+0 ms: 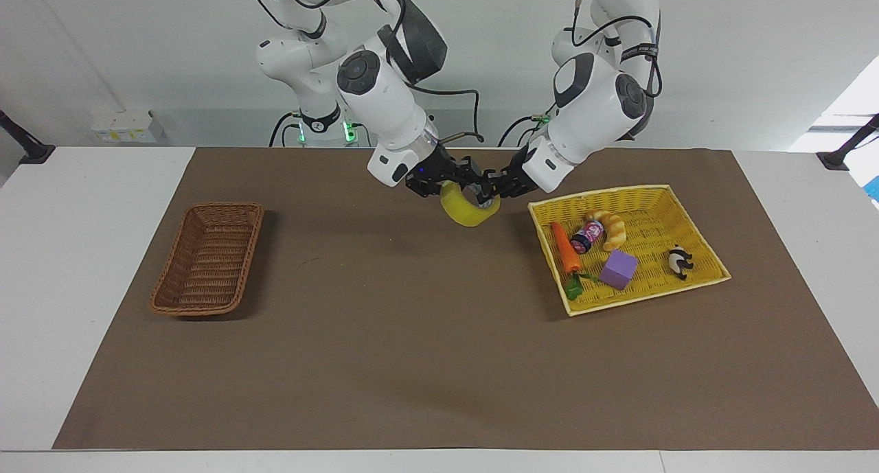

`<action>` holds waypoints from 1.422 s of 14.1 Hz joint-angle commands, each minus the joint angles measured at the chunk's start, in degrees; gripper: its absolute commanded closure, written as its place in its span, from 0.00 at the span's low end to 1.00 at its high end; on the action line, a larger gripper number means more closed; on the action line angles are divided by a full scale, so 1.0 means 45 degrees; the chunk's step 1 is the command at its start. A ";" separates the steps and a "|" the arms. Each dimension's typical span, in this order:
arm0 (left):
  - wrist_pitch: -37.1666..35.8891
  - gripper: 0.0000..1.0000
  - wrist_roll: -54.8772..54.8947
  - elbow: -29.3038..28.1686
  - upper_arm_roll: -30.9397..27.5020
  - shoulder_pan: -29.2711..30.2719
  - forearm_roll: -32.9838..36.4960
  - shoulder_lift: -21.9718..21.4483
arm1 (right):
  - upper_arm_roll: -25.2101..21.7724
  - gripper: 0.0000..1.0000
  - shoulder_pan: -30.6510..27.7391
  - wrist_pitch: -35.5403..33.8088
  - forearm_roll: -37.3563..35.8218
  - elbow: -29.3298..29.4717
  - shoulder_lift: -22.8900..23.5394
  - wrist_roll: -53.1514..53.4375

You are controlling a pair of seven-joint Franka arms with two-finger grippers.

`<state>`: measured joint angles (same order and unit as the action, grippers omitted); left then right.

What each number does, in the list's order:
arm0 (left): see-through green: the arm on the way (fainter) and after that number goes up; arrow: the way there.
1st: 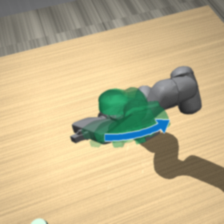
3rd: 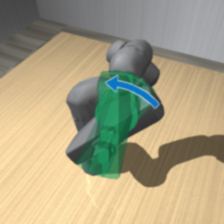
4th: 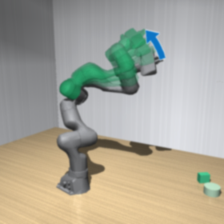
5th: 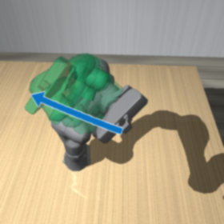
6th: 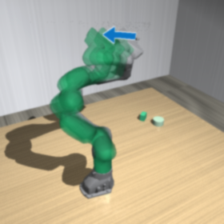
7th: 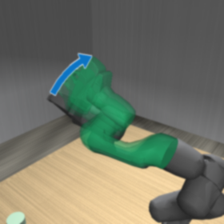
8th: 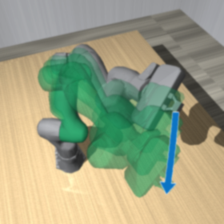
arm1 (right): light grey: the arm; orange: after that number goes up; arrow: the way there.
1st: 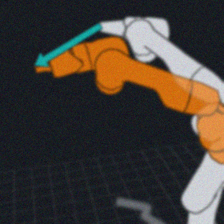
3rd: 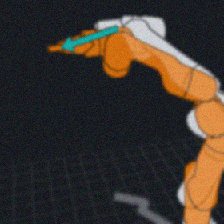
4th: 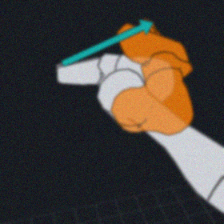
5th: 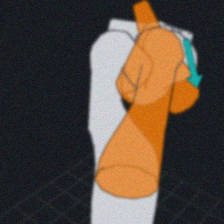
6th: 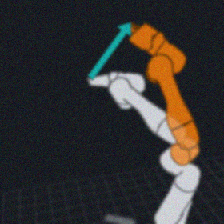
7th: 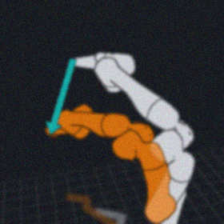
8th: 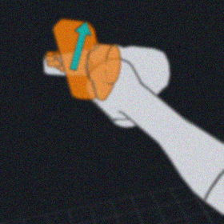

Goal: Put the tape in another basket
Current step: 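Grasp the tape with the right gripper and open the left gripper, then carry the tape with the right gripper while the left gripper withdraws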

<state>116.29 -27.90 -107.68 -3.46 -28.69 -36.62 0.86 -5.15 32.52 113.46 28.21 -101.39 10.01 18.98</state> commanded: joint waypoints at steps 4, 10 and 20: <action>0.0057 0.00 -0.0869 0.0726 -0.0012 0.0517 0.1566 -0.0231 | 0.0031 1.00 -0.0604 -0.0135 0.0040 -0.0047 -0.0095 -0.1030; -0.0780 0.00 0.0201 0.0493 -0.0012 0.0673 0.4814 -0.0406 | 0.0031 1.00 -0.3140 -0.1127 0.0040 -0.0028 -0.0095 -0.3957; -0.1837 0.00 0.5140 0.0529 -0.0012 0.4575 0.7627 -0.0582 | -0.0008 1.00 -0.8571 -0.2775 -0.4776 -0.0145 -0.0114 -1.0427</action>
<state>109.62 -8.54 -106.15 -4.24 -10.89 -4.95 -0.93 -5.99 -2.65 100.21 11.03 -101.65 10.25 -25.60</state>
